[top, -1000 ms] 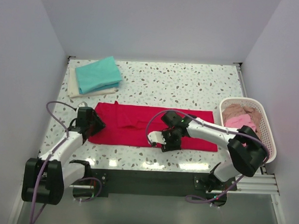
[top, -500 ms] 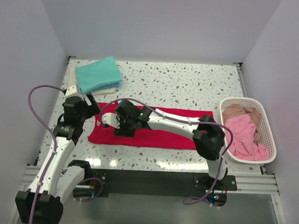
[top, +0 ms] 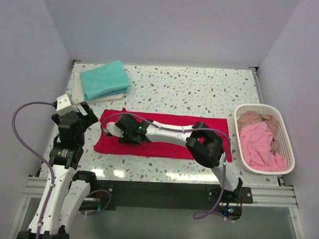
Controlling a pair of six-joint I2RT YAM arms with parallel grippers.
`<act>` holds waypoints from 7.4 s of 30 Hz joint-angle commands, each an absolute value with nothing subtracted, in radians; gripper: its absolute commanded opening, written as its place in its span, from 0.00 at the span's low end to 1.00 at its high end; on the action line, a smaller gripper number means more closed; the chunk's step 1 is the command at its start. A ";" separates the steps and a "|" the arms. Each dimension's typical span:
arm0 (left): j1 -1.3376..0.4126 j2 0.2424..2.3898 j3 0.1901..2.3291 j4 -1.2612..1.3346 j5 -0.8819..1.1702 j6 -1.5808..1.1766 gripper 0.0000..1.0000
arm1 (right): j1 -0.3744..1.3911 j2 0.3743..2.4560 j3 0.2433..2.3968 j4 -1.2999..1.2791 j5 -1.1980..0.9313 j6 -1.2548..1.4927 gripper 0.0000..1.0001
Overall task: Fold and stack the t-shirts
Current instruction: Fold the tshirt
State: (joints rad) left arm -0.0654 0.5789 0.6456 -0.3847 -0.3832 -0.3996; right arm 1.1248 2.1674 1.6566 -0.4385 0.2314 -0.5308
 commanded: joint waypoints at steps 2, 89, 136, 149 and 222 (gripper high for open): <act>-0.057 0.566 0.637 -0.390 -0.445 -0.394 0.93 | 1.124 2.187 1.695 -0.364 0.324 -0.535 0.59; -0.058 0.520 0.594 -0.305 -0.216 -0.301 0.94 | 0.698 2.694 2.439 -0.345 -0.591 0.242 0.08; -0.060 0.525 0.591 -0.301 -0.193 -0.296 0.95 | 0.856 2.169 1.826 -0.472 -0.538 -0.187 0.23; -0.058 0.572 0.581 -0.276 -0.074 -0.324 0.95 | 0.663 2.082 1.801 -0.570 -0.607 -0.230 0.26; -0.104 0.998 0.623 -0.039 0.347 -0.607 0.84 | 0.216 2.050 1.828 -0.370 -0.153 -0.325 0.99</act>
